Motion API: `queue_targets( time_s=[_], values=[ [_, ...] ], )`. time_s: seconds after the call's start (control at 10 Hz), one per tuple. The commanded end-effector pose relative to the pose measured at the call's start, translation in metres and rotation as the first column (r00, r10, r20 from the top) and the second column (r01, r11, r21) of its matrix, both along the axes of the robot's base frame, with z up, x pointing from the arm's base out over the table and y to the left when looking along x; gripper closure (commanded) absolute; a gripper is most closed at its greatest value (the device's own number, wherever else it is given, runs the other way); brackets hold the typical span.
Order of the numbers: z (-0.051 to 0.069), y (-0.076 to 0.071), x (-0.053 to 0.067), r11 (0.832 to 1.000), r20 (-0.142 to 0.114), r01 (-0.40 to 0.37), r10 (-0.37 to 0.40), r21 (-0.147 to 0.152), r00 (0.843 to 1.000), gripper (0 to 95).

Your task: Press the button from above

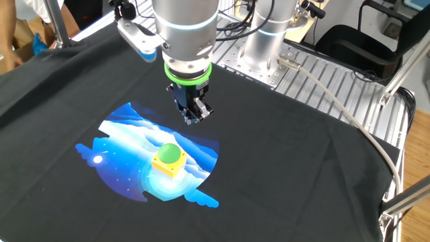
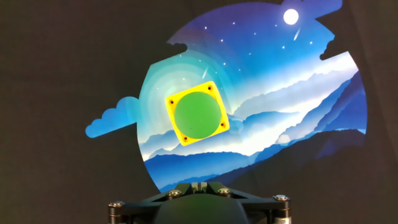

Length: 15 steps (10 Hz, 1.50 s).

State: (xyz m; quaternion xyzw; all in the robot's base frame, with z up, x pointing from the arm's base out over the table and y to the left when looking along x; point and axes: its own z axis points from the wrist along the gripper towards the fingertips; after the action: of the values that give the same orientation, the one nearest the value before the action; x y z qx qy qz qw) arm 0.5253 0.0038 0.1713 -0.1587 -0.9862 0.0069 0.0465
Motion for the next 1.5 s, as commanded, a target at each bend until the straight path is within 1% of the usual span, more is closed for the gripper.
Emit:
queue_targets(
  time_s=[0.1, 0.4, 0.5, 0.7, 1.0, 1.1, 1.3, 1.4, 1.5],
  values=[
    [0.0, 0.0, 0.012, 1.0, -0.007, 0.003, -0.003, -0.01, 1.0, 95.0],
    [-0.003, -0.004, 0.03, 1.0, -0.001, 0.001, -0.001, -0.007, 1.0, 95.0],
    [-0.005, -0.007, 0.035, 1.0, 0.009, -0.001, 0.002, -0.011, 1.0, 95.0],
    [-0.009, -0.013, 0.042, 1.0, 0.02, -0.013, 0.013, -0.001, 1.0, 95.0],
    [-0.013, -0.02, 0.055, 1.0, 0.02, -0.022, 0.022, 0.0, 1.0, 95.0],
    [-0.013, -0.021, 0.056, 1.0, 0.021, -0.023, 0.023, 0.0, 1.0, 95.0],
    [-0.017, -0.021, 0.057, 1.0, 0.023, -0.023, 0.023, 0.002, 0.999, 95.0],
    [-0.021, -0.021, 0.057, 1.0, 0.029, -0.025, 0.025, 0.0, 0.999, 95.0],
    [-0.026, -0.021, 0.056, 1.0, 0.029, -0.024, 0.025, -0.006, 0.999, 95.0]
  ],
)
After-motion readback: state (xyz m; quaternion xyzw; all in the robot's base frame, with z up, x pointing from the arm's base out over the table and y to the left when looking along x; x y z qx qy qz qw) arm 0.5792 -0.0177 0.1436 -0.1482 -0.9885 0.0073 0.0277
